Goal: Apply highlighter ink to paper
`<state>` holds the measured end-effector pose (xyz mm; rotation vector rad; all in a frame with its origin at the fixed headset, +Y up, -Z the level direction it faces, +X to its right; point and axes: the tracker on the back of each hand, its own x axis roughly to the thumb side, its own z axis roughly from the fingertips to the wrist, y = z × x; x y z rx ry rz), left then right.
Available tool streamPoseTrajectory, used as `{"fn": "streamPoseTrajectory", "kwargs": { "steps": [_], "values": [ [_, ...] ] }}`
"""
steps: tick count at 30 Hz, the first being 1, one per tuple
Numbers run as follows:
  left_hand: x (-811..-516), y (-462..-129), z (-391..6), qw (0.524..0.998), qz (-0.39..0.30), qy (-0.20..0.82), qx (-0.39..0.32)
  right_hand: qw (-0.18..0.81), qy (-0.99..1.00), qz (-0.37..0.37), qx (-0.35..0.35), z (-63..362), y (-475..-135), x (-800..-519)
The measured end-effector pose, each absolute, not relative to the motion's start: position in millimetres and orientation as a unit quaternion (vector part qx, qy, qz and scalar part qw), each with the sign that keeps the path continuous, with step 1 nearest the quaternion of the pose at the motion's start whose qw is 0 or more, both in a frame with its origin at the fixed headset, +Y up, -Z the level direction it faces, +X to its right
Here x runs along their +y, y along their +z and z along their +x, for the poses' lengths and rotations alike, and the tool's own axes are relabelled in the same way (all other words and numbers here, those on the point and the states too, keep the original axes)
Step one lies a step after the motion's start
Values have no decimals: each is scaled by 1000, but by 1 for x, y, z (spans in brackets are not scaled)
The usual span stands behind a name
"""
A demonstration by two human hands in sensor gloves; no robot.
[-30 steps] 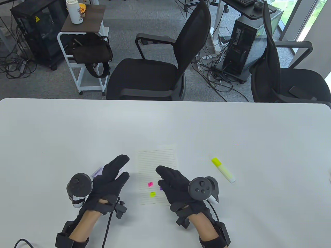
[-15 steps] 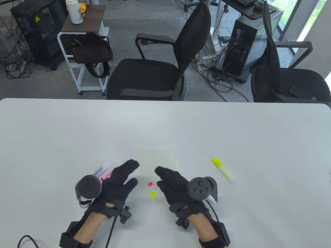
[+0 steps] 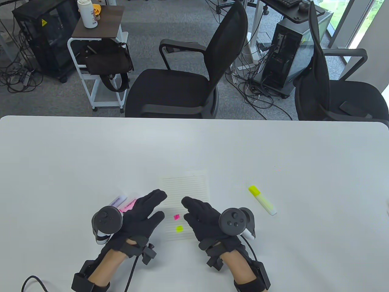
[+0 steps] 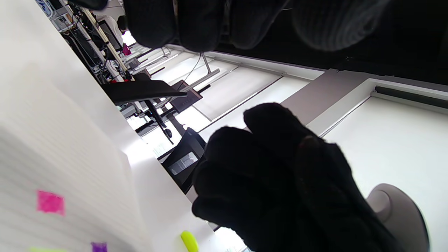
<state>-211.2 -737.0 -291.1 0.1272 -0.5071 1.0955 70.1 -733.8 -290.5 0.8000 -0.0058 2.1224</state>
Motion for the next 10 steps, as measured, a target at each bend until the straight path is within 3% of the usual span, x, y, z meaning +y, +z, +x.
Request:
{"fn": "streamPoseTrajectory", "kwargs": {
  "steps": [10],
  "values": [
    [-738,-290,-209,823,55,511,-242,424,847,320,1,70,-290,-734]
  ]
}}
